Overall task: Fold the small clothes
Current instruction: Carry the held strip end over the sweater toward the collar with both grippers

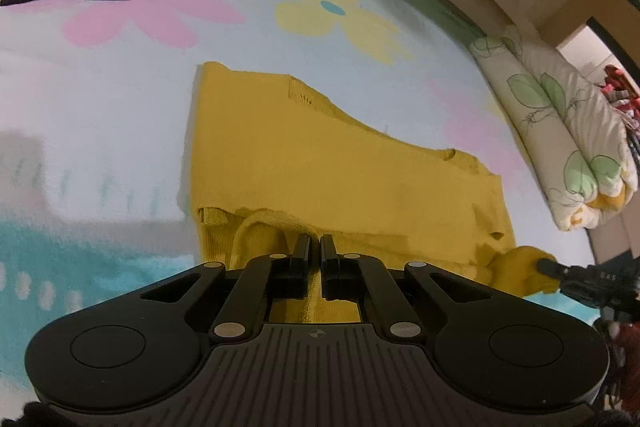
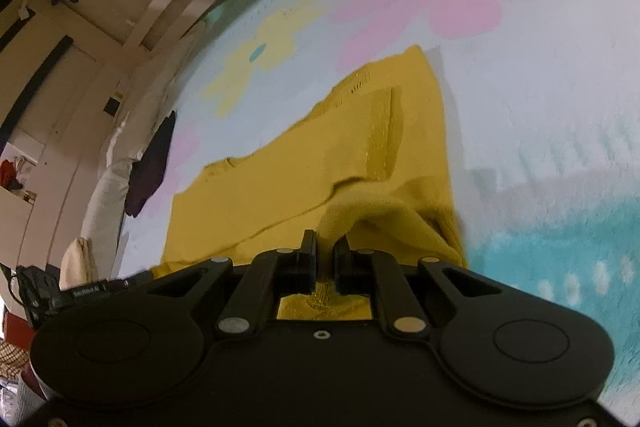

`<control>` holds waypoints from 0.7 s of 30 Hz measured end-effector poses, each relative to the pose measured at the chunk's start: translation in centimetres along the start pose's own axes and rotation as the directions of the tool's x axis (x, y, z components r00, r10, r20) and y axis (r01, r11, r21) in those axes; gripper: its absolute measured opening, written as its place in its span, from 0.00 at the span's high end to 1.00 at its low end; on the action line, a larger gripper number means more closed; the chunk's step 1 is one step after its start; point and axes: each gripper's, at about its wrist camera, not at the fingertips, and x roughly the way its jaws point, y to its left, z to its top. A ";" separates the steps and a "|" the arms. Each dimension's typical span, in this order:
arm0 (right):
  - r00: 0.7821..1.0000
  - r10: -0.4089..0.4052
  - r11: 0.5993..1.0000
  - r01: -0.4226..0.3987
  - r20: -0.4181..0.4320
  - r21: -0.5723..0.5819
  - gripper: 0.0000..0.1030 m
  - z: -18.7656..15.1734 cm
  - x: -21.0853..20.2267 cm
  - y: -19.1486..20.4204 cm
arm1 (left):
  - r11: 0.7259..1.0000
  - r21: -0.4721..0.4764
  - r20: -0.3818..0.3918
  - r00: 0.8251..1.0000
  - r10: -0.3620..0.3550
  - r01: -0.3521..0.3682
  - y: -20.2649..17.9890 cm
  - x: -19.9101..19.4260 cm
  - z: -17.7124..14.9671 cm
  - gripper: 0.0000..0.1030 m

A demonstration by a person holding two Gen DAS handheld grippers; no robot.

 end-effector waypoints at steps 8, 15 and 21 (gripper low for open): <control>1.000 -0.001 1.000 0.001 -0.007 0.009 0.84 0.0 0.2 -0.3 | 0.999 0.022 -0.083 0.996 0.041 -0.039 -0.1 1.7 -0.8 0.75; 1.000 -0.002 1.000 0.002 -0.016 0.019 0.83 0.0 0.1 -0.7 | 0.992 0.091 -0.113 0.989 0.098 -0.088 -0.6 2.6 -1.5 0.72; 0.999 0.007 1.000 -0.007 -0.034 0.014 0.83 -0.2 0.2 -0.5 | 0.998 -0.030 -0.074 0.996 -0.052 0.050 0.1 1.7 -1.1 0.97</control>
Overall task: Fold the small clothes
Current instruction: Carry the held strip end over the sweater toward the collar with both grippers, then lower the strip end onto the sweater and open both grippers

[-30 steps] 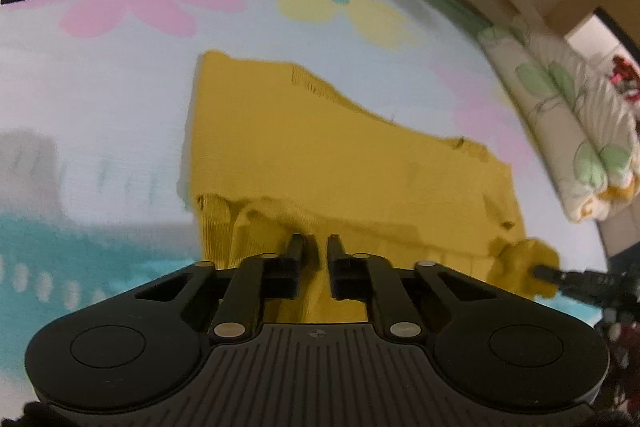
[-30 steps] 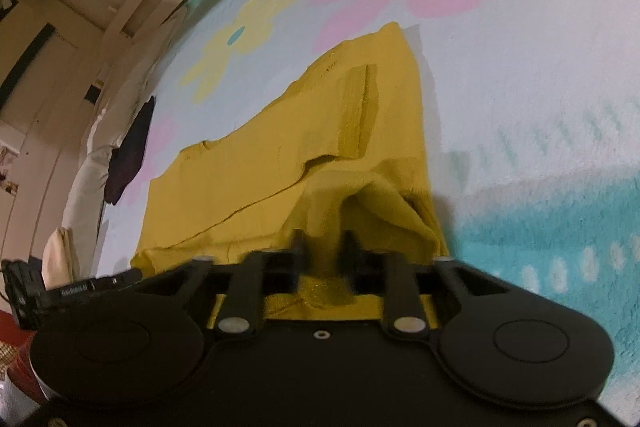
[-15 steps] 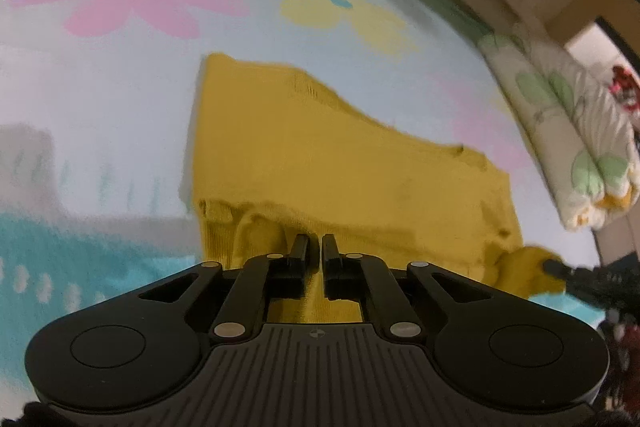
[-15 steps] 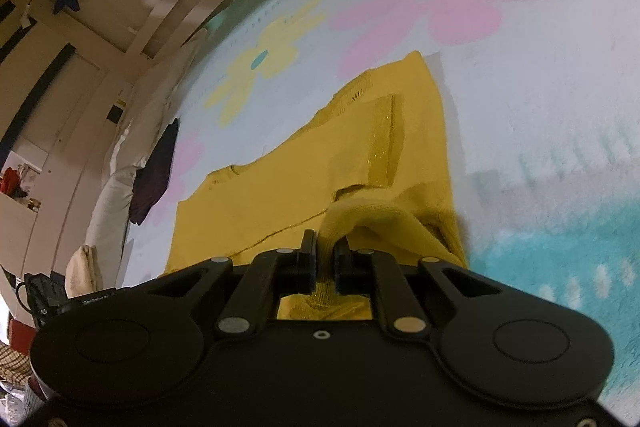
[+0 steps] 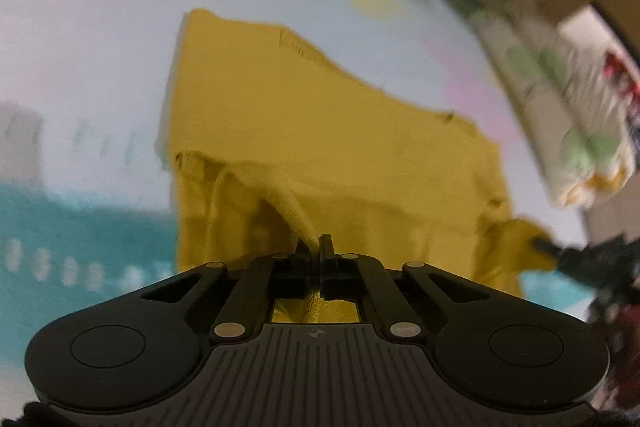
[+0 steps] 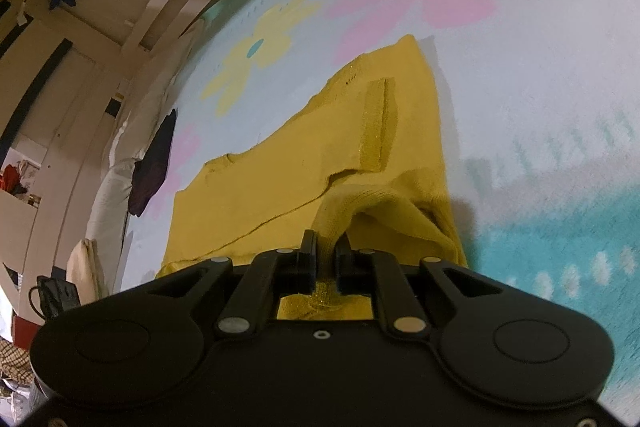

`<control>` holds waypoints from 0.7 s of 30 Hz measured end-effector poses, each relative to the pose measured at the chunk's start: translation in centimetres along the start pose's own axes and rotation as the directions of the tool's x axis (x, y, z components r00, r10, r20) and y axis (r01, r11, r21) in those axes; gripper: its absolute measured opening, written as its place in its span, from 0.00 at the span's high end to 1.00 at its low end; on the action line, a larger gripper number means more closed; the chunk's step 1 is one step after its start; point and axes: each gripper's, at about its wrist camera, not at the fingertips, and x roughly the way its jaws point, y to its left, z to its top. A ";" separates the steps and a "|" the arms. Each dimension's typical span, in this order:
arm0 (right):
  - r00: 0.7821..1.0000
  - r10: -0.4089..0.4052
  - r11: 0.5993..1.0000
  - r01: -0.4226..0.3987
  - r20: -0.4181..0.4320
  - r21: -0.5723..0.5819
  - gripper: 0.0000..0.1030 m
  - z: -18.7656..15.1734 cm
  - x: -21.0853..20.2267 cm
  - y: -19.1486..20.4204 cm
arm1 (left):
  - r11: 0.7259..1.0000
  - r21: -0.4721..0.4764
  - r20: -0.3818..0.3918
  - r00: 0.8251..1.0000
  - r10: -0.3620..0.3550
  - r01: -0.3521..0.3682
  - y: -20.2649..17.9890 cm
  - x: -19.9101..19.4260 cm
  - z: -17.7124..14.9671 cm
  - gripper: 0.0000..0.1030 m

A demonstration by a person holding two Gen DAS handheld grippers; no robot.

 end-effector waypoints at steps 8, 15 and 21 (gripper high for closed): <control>0.987 0.074 0.996 -0.080 0.145 0.041 0.84 2.3 -1.7 0.6 | 0.984 -0.137 0.241 0.968 -0.074 0.110 0.9 -3.0 3.8 0.97; 0.981 0.058 0.992 -0.078 0.183 0.102 0.84 5.4 0.4 -0.1 | 0.978 -0.191 0.312 0.950 -0.016 0.079 1.9 -1.7 6.9 0.97; 0.984 0.006 0.978 -0.044 0.181 0.205 0.78 6.6 3.1 -2.8 | 0.969 -0.245 0.291 0.956 0.047 0.027 4.0 0.6 8.0 0.93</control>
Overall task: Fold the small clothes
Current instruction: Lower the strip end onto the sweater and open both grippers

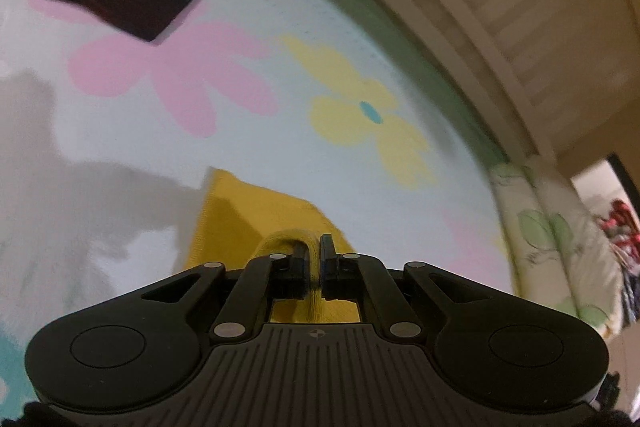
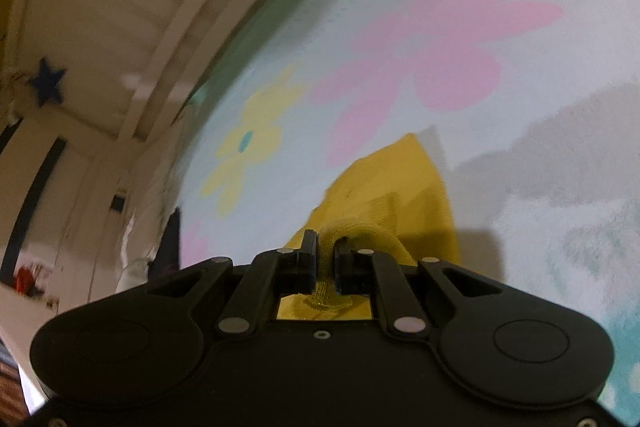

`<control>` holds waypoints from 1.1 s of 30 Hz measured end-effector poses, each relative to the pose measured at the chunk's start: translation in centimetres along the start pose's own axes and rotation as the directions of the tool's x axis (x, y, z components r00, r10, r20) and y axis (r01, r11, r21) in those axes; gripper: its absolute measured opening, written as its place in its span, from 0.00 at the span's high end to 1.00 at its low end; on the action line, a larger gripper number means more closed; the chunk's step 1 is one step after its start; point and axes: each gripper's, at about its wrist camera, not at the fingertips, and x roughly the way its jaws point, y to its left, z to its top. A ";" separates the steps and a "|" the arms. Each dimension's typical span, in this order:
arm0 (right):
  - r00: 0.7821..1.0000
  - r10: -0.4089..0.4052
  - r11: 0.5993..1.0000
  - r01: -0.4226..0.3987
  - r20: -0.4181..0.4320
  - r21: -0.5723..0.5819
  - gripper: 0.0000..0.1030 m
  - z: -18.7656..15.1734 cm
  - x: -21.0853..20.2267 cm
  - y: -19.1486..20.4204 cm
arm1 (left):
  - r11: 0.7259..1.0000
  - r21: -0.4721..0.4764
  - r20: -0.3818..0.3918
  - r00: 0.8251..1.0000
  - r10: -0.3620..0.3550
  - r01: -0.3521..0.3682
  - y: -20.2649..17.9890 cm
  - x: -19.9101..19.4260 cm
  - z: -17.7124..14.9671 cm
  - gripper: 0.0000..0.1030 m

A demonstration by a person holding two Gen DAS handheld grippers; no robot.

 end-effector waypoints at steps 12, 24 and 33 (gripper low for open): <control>0.993 -0.044 0.965 0.071 0.111 -0.251 0.49 -0.1 -2.3 1.2 | 0.920 0.367 0.098 0.990 0.104 -0.133 -2.7 -3.3 -2.6 0.69; 0.986 -0.160 0.721 0.082 -0.050 -0.688 0.64 -6.9 -0.2 5.0 | 0.778 0.628 -0.116 0.989 0.093 0.000 -4.6 -2.1 -11.5 0.69; 0.981 -0.191 0.721 0.155 0.021 -0.675 0.64 -5.2 2.4 5.1 | 0.852 0.519 -0.062 0.991 0.119 -0.070 -4.5 1.3 -6.5 0.69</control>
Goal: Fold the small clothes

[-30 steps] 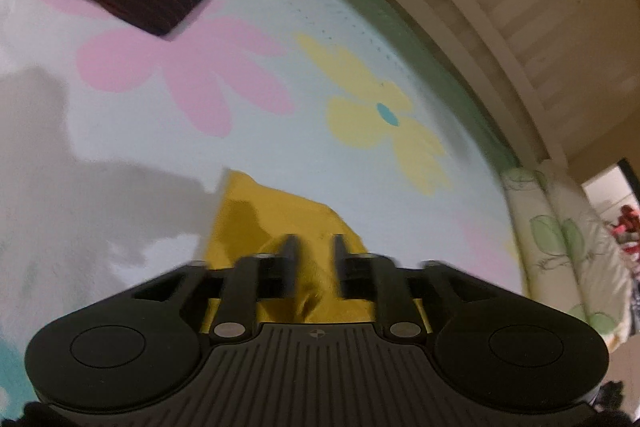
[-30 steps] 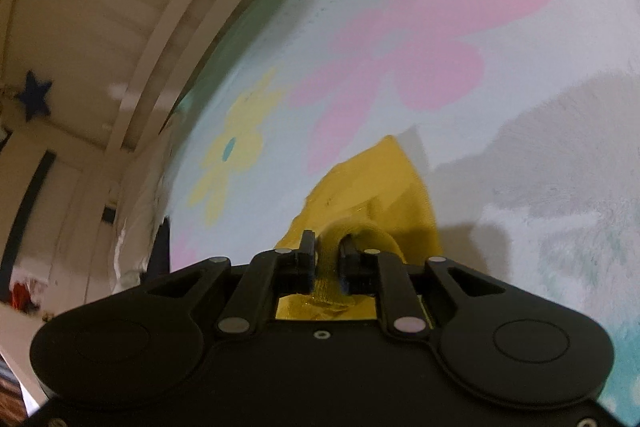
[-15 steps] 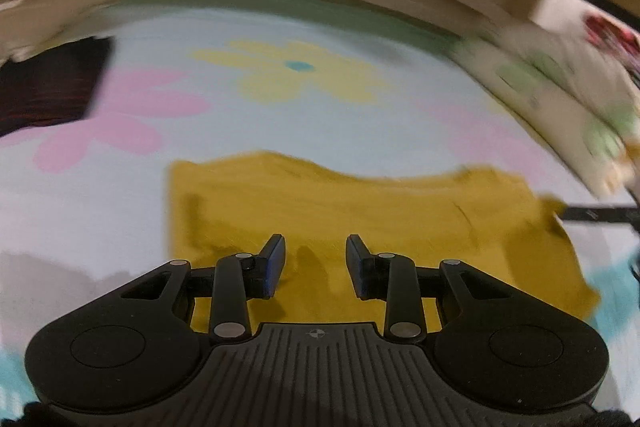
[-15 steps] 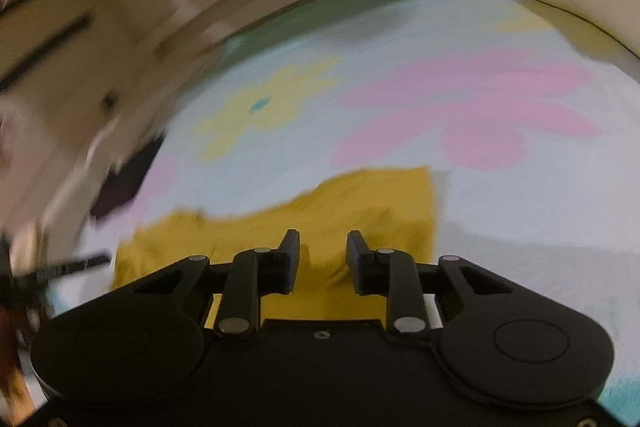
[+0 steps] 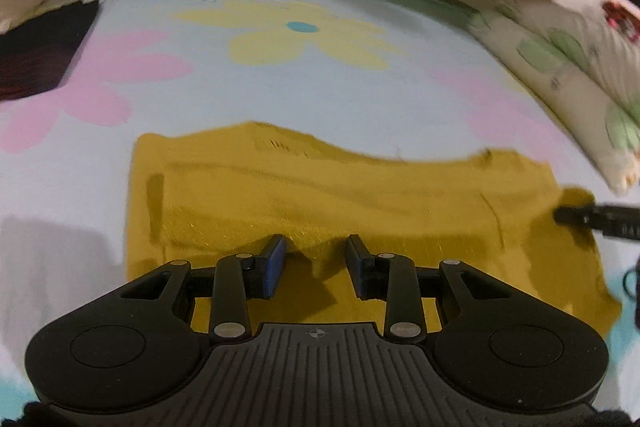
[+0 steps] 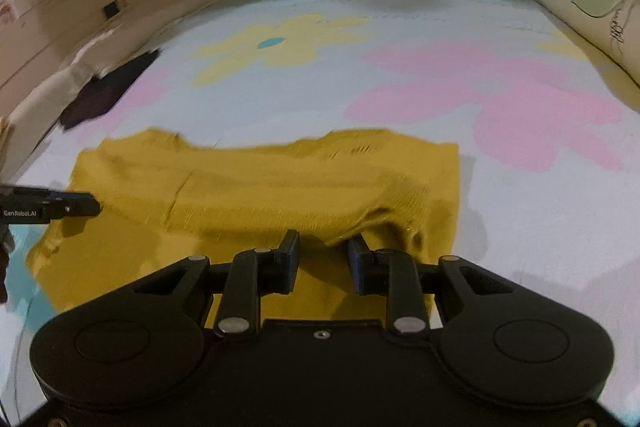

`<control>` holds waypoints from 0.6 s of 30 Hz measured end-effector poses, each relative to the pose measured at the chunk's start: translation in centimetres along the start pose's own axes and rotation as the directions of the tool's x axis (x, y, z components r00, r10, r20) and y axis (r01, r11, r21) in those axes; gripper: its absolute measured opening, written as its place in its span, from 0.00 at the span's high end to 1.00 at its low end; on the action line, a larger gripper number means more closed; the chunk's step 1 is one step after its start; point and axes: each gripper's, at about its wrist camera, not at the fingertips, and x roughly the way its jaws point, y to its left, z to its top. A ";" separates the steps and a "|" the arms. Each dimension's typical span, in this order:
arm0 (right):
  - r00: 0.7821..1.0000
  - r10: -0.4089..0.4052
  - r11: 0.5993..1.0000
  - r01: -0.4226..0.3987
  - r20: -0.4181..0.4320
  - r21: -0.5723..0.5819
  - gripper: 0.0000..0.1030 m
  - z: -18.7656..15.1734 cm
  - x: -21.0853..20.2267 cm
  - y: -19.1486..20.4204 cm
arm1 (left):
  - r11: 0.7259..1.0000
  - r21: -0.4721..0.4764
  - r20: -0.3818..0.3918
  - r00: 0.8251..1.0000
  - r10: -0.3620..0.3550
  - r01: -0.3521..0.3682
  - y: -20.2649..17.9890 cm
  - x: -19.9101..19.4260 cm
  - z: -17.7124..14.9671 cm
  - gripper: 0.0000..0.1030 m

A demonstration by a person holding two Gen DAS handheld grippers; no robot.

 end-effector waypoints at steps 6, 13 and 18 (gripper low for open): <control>1.000 -0.019 0.997 0.018 0.015 0.070 0.64 2.3 2.5 -1.7 | 0.998 -0.063 0.033 0.999 0.019 -0.017 1.8 2.1 3.4 0.69; 0.998 -0.048 0.966 0.038 0.035 0.256 0.65 4.0 3.7 -4.8 | 0.982 -0.172 0.061 0.994 0.089 -0.078 4.1 2.8 6.3 0.69; 0.993 -0.083 0.951 0.055 0.081 0.306 0.60 4.4 2.4 -6.3 | 0.990 -0.139 0.067 0.997 0.048 -0.038 3.3 1.0 5.9 0.68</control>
